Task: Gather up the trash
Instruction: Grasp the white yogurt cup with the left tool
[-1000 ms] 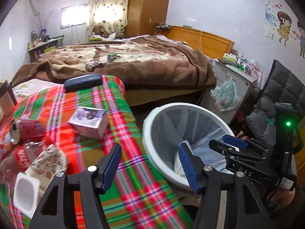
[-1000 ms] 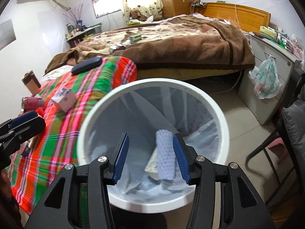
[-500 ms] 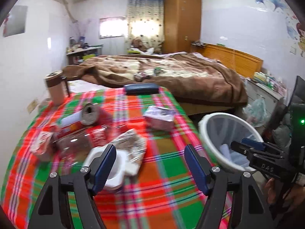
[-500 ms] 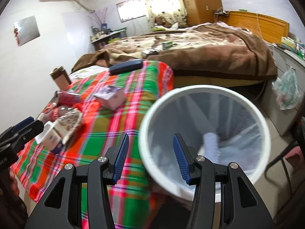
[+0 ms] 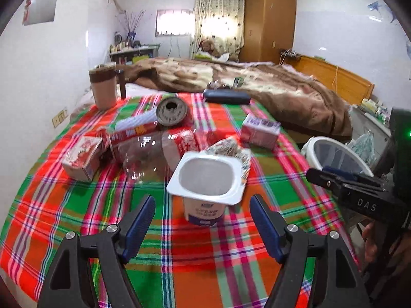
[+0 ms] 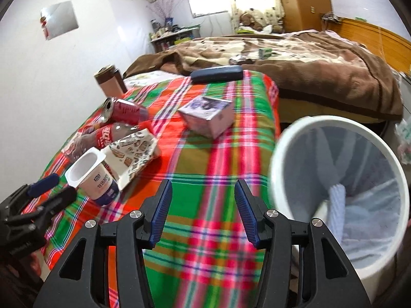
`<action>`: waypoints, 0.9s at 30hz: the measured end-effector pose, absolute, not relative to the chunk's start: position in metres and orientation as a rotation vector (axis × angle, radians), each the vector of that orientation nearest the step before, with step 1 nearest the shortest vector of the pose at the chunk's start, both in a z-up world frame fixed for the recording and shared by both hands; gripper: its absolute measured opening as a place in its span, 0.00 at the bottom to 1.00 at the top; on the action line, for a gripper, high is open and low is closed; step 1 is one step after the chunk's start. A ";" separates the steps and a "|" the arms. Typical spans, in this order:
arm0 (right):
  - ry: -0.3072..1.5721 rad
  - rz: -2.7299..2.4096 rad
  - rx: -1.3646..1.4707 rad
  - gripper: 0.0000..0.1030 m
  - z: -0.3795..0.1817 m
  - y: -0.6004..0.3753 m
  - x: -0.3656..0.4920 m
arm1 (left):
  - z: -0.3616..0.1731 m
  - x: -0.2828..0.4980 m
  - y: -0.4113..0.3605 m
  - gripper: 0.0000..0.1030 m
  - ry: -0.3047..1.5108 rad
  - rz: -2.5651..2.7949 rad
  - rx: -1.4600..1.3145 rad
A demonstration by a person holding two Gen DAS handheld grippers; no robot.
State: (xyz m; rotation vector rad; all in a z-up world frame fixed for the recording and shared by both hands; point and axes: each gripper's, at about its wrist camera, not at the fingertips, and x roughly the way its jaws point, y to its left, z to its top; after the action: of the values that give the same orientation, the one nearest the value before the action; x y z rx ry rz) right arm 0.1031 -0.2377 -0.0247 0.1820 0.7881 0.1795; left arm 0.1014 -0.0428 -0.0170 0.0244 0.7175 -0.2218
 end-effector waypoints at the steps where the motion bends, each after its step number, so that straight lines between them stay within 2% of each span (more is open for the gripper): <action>1: 0.794 0.181 0.172 0.51 -0.026 -0.234 0.106 | -0.019 0.103 -0.043 0.73 0.716 -0.221 0.029; 19: 0.858 0.273 0.280 0.51 -0.034 -0.208 0.144 | -0.042 0.144 -0.033 0.72 0.752 -0.280 -0.026; 21: 0.868 0.288 0.281 0.51 -0.036 -0.203 0.149 | -0.043 0.144 -0.030 0.61 0.752 -0.279 -0.031; 26: 0.893 0.325 0.296 0.51 -0.040 -0.191 0.158 | -0.045 0.148 -0.020 0.47 0.763 -0.264 -0.052; 27: 0.900 0.329 0.295 0.51 -0.041 -0.188 0.160 | -0.045 0.148 -0.019 0.47 0.762 -0.260 -0.056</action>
State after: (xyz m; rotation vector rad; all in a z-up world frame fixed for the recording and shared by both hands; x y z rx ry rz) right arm 0.1604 -0.1883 -0.0409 0.2951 0.9000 0.3288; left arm 0.1479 -0.0187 -0.0447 -0.0562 0.7617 -0.2602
